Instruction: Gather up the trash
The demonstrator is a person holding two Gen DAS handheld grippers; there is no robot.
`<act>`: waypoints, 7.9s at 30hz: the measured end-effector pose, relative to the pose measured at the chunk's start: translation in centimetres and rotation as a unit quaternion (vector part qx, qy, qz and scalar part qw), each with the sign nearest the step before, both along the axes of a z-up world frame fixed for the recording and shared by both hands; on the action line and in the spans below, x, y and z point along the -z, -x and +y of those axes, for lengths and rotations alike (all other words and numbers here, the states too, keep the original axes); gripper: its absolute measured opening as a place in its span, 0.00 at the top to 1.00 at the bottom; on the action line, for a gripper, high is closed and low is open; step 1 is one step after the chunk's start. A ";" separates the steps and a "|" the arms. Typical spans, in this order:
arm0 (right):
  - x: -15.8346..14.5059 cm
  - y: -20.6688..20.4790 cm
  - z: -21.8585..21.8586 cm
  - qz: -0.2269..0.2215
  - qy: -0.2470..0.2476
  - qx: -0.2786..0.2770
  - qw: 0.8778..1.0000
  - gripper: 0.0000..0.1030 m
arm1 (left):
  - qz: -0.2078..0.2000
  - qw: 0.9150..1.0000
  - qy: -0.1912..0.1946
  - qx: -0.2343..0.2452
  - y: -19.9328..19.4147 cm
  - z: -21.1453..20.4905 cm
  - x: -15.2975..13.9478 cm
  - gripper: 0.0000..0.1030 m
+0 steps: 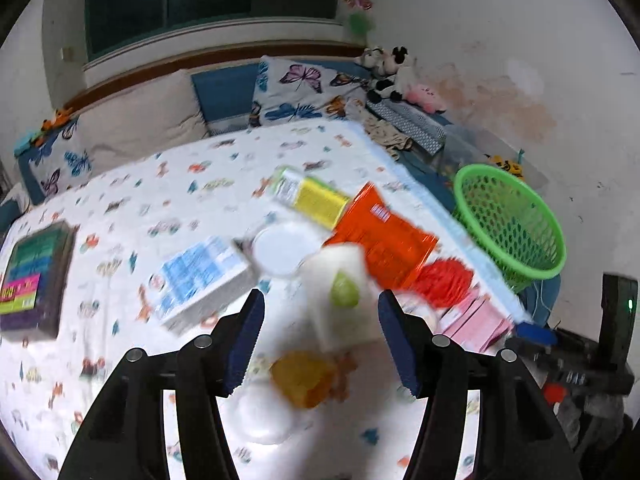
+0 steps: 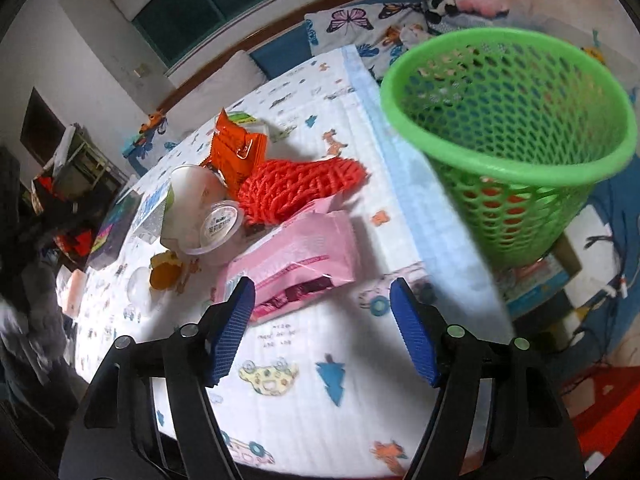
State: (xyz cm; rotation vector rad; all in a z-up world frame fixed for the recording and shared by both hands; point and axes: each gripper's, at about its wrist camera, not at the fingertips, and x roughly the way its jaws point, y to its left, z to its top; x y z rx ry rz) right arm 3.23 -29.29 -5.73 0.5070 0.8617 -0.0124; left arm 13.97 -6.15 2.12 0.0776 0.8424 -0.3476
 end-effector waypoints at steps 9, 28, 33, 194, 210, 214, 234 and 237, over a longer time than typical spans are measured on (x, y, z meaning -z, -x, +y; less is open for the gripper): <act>1.2 -2.1 0.6 0.002 -0.036 -0.001 0.999 0.47 | 0.024 0.999 0.004 -0.037 1.9 4.4 2.4 0.44; 0.1 -1.5 -0.3 -0.026 -0.023 0.026 0.999 0.66 | 0.079 0.997 -0.025 -0.004 2.9 4.1 7.4 0.29; -0.8 -0.8 -0.5 -0.036 -0.014 0.029 0.999 0.67 | 0.083 0.996 -0.039 0.009 2.8 3.9 8.2 0.29; -2.9 -6.1 1.2 -0.048 0.092 -0.049 0.993 0.29 | 0.031 0.999 0.043 -0.015 -1.0 -0.2 1.8 0.30; 0.6 -10.2 2.1 0.002 0.090 -0.069 0.994 0.36 | 0.062 0.994 0.056 -0.067 -0.3 4.2 3.9 0.29; 0.5 -10.0 2.0 -0.006 0.082 -0.071 0.994 0.47 | 0.077 0.994 0.051 -0.062 0.0 4.0 5.1 0.29; -1.4 -7.8 1.7 -0.028 0.096 -0.074 0.992 0.59 | 0.114 0.992 0.004 0.047 -0.6 1.1 9.7 0.33; -1.4 -7.5 1.6 -0.027 0.099 -0.073 0.992 0.60 | 0.115 0.992 0.013 0.047 -0.8 1.2 9.9 0.40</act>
